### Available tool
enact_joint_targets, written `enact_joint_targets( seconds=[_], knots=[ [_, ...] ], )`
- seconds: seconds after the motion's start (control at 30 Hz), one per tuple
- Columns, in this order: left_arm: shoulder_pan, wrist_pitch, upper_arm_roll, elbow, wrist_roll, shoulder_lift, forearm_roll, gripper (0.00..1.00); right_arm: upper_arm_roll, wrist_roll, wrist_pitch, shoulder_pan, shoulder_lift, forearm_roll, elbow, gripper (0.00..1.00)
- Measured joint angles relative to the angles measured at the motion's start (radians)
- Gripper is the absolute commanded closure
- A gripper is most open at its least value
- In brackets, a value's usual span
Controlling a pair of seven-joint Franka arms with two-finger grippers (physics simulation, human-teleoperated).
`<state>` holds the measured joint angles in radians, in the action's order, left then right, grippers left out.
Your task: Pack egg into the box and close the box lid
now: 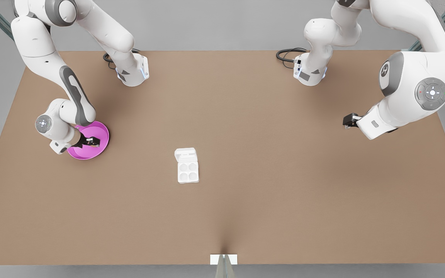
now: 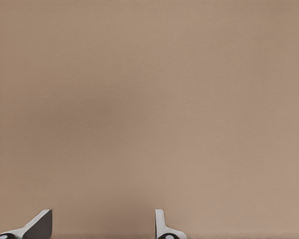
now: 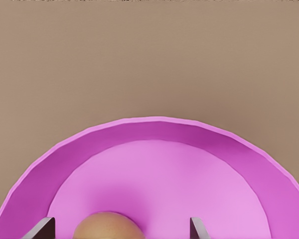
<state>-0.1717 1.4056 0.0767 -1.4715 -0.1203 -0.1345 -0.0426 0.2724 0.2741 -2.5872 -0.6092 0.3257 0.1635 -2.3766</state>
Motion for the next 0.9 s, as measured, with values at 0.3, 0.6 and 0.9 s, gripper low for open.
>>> enact_joint_targets(
  seconds=[0.3, 0.6, 0.9],
  knots=[
    [-0.001, 0.0, -0.002, 0.0, -0.001, -0.002, 0.0, 0.0, -0.001, 0.009, 0.01, 0.021, 0.0, 0.0, -0.01, 0.0],
    [0.0, 0.001, -0.002, 0.0, -0.001, -0.002, 0.0, 0.0, -0.001, 0.014, 0.036, 0.023, 0.021, 0.001, -0.011, 0.0],
    [-0.002, 0.0, -0.002, 0.0, -0.001, -0.003, 0.0, 0.0, -0.001, 0.02, 0.036, 0.024, 0.051, 0.001, -0.006, 0.0]
  ],
)
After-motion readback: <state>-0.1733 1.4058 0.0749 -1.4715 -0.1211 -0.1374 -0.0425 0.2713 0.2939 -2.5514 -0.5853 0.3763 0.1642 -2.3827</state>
